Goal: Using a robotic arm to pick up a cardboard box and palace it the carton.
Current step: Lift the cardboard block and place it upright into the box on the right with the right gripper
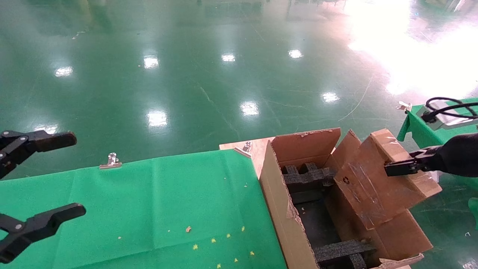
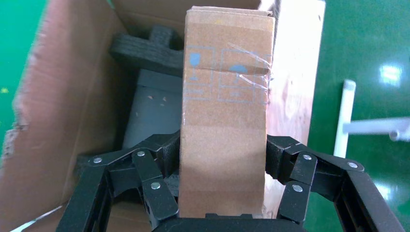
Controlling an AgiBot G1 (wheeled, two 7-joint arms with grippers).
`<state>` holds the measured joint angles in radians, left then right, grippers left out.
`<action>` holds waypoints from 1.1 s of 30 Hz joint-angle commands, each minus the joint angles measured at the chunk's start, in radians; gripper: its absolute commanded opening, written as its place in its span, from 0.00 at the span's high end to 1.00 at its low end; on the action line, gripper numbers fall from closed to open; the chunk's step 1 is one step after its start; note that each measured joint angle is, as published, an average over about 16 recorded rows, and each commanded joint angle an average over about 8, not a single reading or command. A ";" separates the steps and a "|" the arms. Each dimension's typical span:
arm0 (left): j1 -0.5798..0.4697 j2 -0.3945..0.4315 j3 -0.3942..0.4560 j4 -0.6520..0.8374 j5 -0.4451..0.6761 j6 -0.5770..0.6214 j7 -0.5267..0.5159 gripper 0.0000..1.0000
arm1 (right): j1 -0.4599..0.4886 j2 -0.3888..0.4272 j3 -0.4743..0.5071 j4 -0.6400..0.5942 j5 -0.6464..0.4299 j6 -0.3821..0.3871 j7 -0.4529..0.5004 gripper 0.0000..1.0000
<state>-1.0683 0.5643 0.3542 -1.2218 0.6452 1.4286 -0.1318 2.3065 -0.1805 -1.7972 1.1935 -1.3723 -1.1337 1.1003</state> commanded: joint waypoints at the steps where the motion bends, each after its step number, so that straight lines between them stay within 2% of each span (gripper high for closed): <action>1: 0.000 0.000 0.000 0.000 0.000 0.000 0.000 0.00 | -0.009 -0.008 -0.009 0.000 -0.019 0.016 0.057 1.00; 11: 0.000 0.000 0.000 0.000 0.000 0.000 0.000 0.00 | -0.057 -0.045 -0.058 0.086 -0.151 0.099 0.335 1.00; 17: 0.000 0.000 0.000 0.000 0.000 0.000 0.000 0.00 | -0.105 -0.078 -0.089 0.117 -0.210 0.159 0.454 1.00; 24: 0.000 0.000 0.000 0.000 0.000 0.000 0.000 0.00 | -0.183 -0.122 -0.122 0.094 -0.226 0.251 0.500 1.00; 33: 0.000 0.000 0.000 0.000 0.000 0.000 0.000 0.00 | -0.283 -0.187 -0.146 0.007 -0.192 0.355 0.481 1.00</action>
<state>-1.0683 0.5643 0.3542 -1.2218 0.6452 1.4286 -0.1318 2.0226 -0.3680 -1.9423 1.1984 -1.5611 -0.7810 1.5768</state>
